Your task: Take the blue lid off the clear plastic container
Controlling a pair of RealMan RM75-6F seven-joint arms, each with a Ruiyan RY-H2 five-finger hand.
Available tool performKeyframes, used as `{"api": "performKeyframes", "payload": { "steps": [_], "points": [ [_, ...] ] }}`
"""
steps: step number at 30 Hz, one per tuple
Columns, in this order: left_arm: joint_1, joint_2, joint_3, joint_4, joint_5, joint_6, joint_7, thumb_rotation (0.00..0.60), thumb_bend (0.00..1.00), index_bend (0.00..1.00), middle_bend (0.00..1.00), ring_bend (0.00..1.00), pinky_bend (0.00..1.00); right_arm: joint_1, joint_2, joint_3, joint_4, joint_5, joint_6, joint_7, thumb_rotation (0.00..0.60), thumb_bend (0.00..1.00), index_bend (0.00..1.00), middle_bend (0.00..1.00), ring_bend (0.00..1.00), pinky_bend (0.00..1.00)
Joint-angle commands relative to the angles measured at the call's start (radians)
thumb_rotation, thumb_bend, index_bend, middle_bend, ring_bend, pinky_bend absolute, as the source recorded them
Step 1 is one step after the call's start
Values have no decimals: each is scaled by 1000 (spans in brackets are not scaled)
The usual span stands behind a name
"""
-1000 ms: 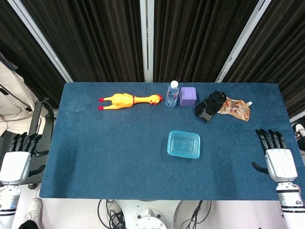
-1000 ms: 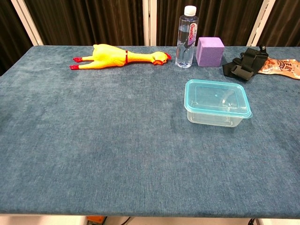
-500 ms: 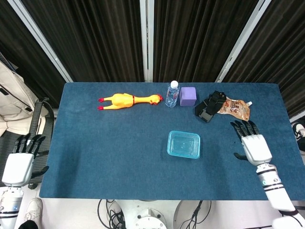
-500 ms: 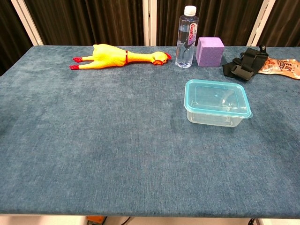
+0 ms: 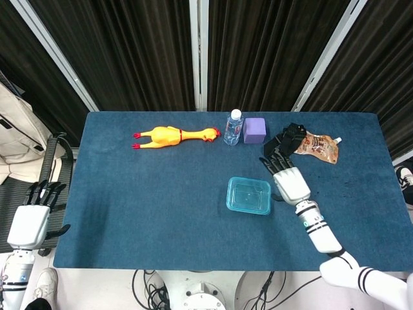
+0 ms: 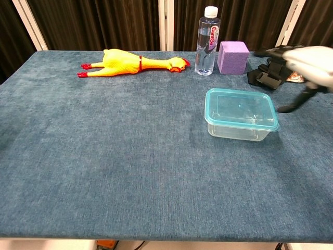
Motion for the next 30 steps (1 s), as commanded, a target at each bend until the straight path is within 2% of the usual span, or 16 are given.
{"api": "performKeyframes", "payload": {
  "steps": [1, 12, 16, 20, 23, 27, 30],
  "points": [
    [-3, -3, 1, 9, 0, -6, -13, 600, 21, 145, 108, 0, 0, 44, -59, 10, 31, -11, -21, 18, 600, 0, 0, 68, 0, 0],
    [-62, -9, -10, 44, 31, -60, -49, 600, 20, 146, 107, 0, 0, 175, -217, 52, 110, -20, -44, 37, 600, 0, 0, 68, 0, 0],
    [-117, 0, -26, 35, 57, -105, -46, 600, 21, 146, 107, 0, 0, 202, -227, 51, 112, -20, -56, 17, 600, 0, 0, 68, 0, 0],
    [-190, 0, -39, 22, 94, -170, -42, 600, 20, 145, 107, 0, 0, 175, -144, 23, 21, -30, -33, -17, 600, 0, 0, 67, 0, 0],
    [-256, -7, -52, 3, 112, -237, -44, 600, 20, 146, 107, 0, 0, 123, -25, -2, -104, -29, 6, -54, 600, 0, 0, 66, 0, 0],
    [-367, -39, -80, -24, 107, -366, -57, 600, 20, 139, 103, 0, 0, 32, 142, -19, -283, -33, 117, -95, 600, 0, 0, 66, 0, 0],
    [-447, -80, -110, -36, 84, -448, -55, 600, 20, 91, 78, 0, 0, -28, 236, -27, -382, -53, 207, -118, 600, 0, 0, 68, 0, 0]
  ]
}}
